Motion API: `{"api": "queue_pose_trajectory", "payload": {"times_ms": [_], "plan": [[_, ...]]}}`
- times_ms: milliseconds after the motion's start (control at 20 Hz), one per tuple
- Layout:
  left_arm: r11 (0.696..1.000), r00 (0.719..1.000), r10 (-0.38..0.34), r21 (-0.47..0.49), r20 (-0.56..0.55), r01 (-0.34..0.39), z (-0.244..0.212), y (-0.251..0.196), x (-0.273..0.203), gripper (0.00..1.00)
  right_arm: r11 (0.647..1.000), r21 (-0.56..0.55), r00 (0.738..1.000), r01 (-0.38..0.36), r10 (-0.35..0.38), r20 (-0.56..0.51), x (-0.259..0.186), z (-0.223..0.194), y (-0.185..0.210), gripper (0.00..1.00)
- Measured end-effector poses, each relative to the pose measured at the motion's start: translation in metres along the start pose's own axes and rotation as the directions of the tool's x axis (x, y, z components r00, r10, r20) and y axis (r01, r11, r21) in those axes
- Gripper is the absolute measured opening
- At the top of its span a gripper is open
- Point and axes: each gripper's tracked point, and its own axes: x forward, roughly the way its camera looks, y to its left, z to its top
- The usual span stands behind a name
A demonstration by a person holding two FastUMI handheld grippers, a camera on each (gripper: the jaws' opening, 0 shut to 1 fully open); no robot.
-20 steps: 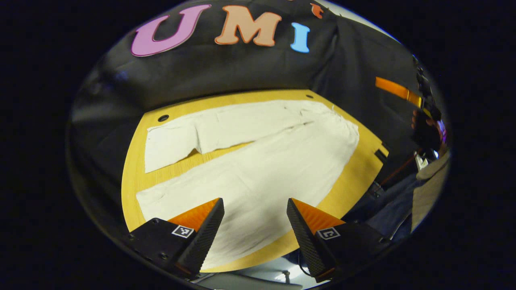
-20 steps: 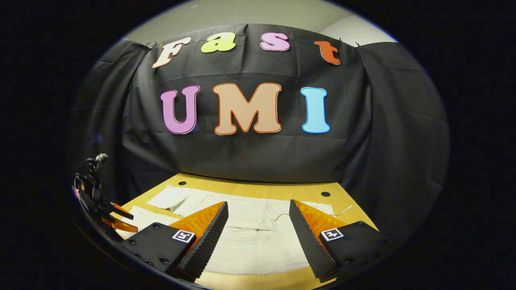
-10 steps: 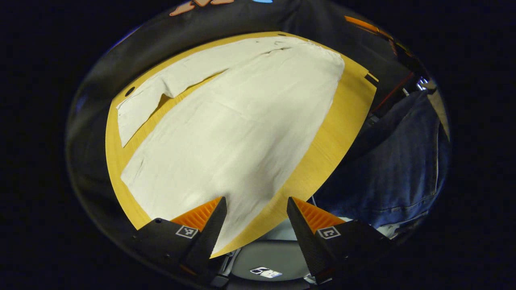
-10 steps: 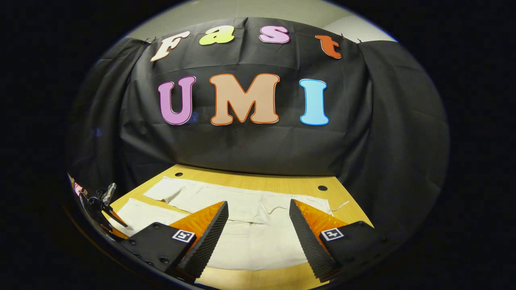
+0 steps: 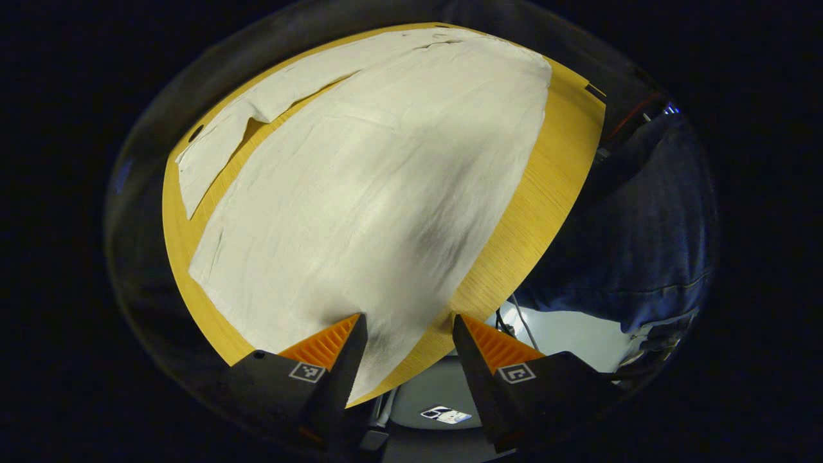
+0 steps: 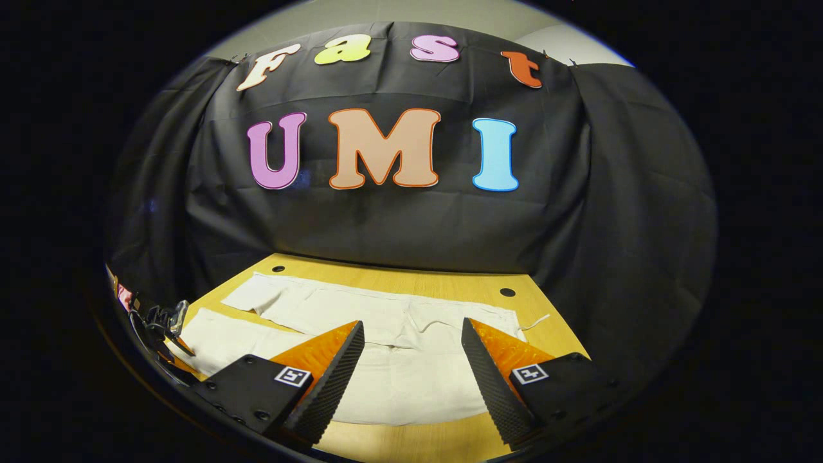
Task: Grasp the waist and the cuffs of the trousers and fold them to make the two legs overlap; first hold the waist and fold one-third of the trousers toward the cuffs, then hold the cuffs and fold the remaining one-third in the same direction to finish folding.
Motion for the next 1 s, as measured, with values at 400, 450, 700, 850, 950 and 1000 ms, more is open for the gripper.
{"api": "queue_pose_trajectory", "payload": {"times_ms": [400,450,700,850,950,1000], "plan": [[0.998,0.989,-0.001,0.068,-0.148,0.011,-0.003,0.003,0.002,0.72,1.0,-0.013,1.0,0.014,-0.014,0.003,0.008,-0.002,-0.004,0.98],[0.998,0.985,0.002,0.067,-0.174,0.01,-0.002,0.002,0.003,0.72,1.0,-0.011,1.0,0.01,-0.01,-0.002,0.01,-0.003,-0.004,0.98],[0.994,0.979,0.018,0.112,-0.202,0.005,0.001,0.006,0.005,0.53,0.998,-0.05,0.999,-0.033,0.031,-0.038,0.02,-0.014,-0.003,0.98],[0.993,0.98,0.018,0.115,-0.199,0.005,0.002,0.01,0.005,0.31,0.995,-0.085,0.998,-0.049,0.044,-0.051,0.024,-0.014,-0.009,0.97],[0.991,0.981,0.024,0.137,-0.194,0.002,0.004,0.016,0.007,0.19,0.992,-0.104,0.997,-0.065,0.06,-0.053,0.029,-0.012,-0.011,0.96],[0.992,0.98,0.019,0.13,-0.196,0.007,0.003,0.02,0.007,0.11,0.99,-0.123,0.996,-0.074,0.066,-0.066,0.032,-0.016,-0.013,0.98]]}}
